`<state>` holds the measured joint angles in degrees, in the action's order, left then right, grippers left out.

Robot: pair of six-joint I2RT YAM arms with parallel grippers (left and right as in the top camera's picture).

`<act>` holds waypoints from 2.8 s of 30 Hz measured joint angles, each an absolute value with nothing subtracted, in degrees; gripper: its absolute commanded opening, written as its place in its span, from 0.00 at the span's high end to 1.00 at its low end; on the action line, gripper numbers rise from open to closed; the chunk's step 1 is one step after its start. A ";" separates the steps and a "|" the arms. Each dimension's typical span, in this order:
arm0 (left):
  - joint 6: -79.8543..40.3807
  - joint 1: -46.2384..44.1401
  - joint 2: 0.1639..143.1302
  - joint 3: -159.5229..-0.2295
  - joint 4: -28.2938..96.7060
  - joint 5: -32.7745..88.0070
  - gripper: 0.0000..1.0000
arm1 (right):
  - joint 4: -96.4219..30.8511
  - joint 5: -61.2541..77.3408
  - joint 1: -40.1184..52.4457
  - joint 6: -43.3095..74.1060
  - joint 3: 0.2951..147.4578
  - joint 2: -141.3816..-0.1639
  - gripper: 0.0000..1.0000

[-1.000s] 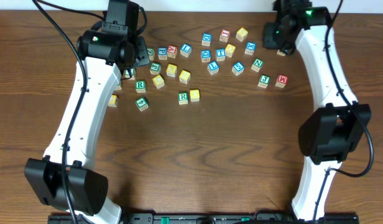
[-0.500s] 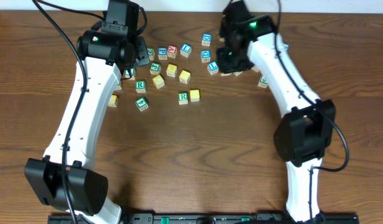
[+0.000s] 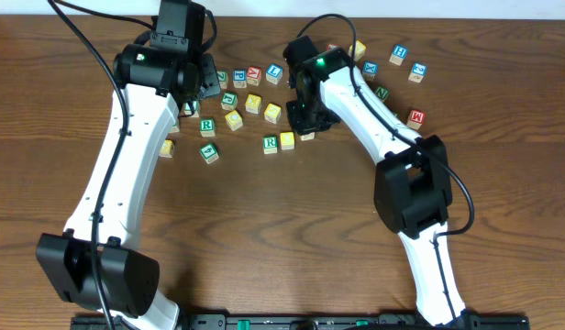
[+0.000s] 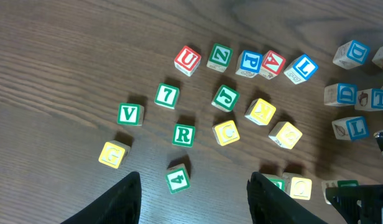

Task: Spell out ROBOT
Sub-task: 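Carry the B block and set it right of the O block, then move the right gripper to a yellow O block and grasp it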

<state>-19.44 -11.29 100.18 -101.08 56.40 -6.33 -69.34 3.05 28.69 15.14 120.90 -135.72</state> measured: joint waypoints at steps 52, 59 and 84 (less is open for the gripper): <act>-19.44 -11.29 100.18 -101.06 56.40 -6.33 0.46 | -73.17 -0.49 27.29 21.80 131.02 -135.74 0.55; -19.44 -11.29 100.18 -101.08 56.40 -6.33 0.45 | -66.81 -2.52 24.77 22.11 133.78 -135.74 0.53; -19.44 -11.29 100.18 -101.06 56.40 -6.33 0.46 | -47.44 -6.31 18.04 36.03 133.69 -146.15 0.54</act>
<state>-19.44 -11.29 100.18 -101.06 56.40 -6.33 -47.44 -6.31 18.04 36.03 133.69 -146.15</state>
